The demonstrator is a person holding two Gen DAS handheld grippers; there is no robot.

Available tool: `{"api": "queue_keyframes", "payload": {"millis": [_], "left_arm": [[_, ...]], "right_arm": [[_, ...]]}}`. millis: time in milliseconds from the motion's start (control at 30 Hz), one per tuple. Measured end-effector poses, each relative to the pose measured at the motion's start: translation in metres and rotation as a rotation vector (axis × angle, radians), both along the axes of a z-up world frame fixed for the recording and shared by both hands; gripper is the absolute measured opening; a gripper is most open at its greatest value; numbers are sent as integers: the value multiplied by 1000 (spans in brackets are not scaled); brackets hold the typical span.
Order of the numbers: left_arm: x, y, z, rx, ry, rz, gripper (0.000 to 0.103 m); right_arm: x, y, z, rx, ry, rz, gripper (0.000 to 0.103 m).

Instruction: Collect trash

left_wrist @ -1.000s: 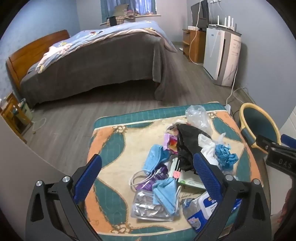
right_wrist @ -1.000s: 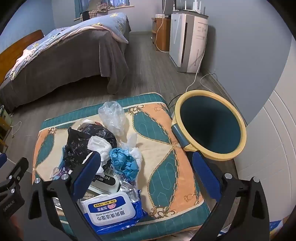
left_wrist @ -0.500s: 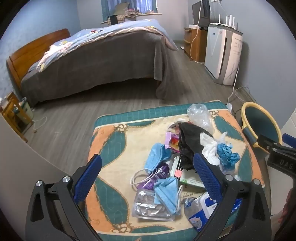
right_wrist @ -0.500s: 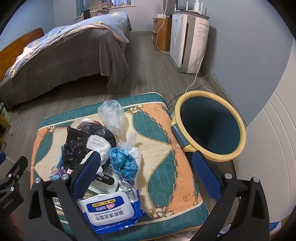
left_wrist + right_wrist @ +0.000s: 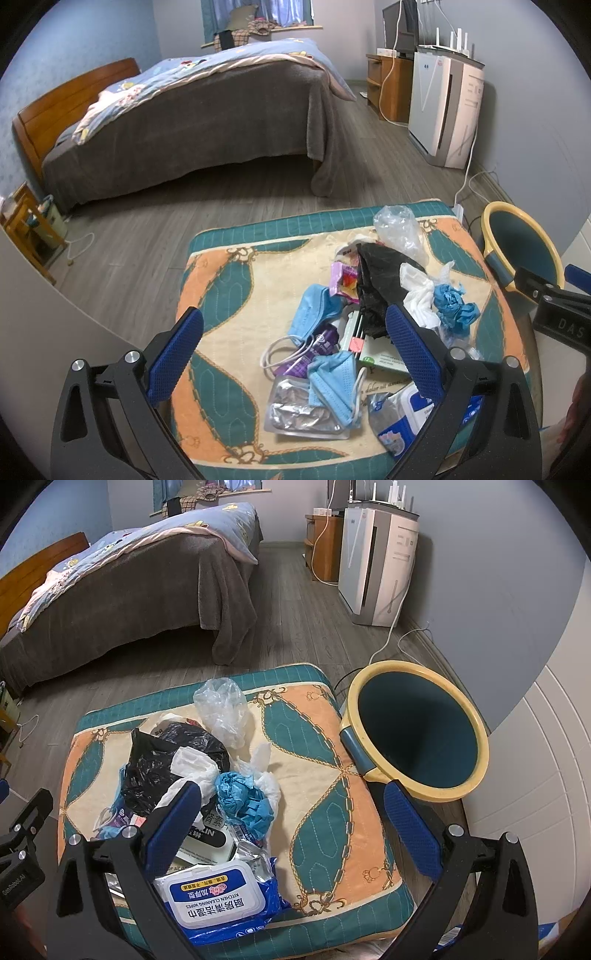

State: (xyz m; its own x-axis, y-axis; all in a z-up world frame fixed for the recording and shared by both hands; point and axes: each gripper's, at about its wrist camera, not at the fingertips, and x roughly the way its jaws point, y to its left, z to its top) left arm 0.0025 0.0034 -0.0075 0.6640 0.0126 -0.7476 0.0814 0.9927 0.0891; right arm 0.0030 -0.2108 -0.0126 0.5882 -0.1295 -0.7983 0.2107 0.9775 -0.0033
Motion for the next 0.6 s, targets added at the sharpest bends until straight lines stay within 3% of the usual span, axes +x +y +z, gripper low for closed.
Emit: {"api": "queue_keyframes", "payload": {"millis": [600], "left_arm": [[0, 0, 0, 3, 1, 1, 98]], "right_arm": [[0, 1, 0, -2, 0, 0, 97]]}}
